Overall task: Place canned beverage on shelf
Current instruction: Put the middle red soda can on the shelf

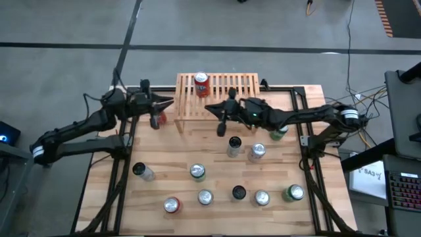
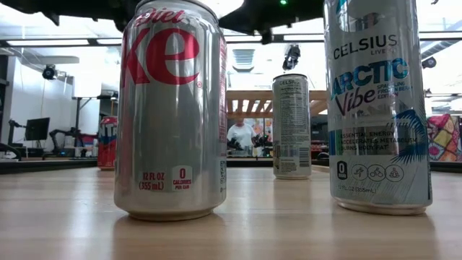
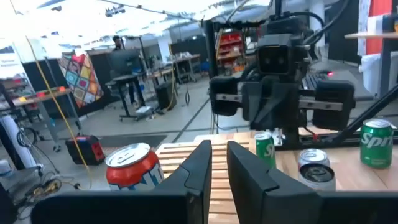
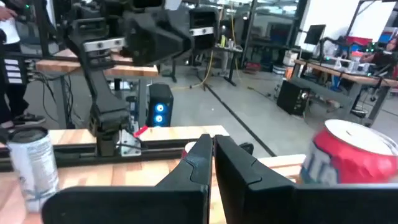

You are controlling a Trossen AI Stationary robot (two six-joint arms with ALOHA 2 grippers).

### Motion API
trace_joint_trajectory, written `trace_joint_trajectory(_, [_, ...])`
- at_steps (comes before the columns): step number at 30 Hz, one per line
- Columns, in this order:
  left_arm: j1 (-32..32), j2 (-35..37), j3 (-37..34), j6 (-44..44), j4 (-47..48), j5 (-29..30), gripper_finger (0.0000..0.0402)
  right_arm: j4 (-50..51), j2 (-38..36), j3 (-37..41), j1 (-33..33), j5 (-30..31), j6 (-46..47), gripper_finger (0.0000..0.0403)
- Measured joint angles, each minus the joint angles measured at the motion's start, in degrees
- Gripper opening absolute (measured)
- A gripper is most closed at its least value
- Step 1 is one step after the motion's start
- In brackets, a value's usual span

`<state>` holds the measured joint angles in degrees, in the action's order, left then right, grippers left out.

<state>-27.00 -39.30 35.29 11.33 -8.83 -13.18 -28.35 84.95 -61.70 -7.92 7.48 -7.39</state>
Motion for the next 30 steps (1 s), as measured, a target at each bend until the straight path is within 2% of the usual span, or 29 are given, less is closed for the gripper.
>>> trace_joint_trajectory(7, [0.00, 7.36, -4.64, 0.14, -0.85, -0.51, 0.0035, 11.16, 6.55, -11.67, 0.00, 0.03, 1.38, 0.0009])
trace_joint_trajectory(14, [0.00, 10.65, -7.98, 0.39, -1.08, -2.87, 0.0035, 20.50, 10.45, -19.81, 0.00, 1.15, 3.93, 0.0009])
trace_joint_trajectory(20, [0.02, 11.72, -9.60, -0.01, -0.83, -2.87, 0.0035, 28.27, 11.41, -22.36, 0.00, 5.29, 6.41, 0.0009])
trace_joint_trajectory(30, [0.04, 9.87, -9.60, -0.69, -0.15, -2.87, 0.0035, 31.61, 10.87, -22.35, 0.00, 9.25, 6.08, 0.0009])
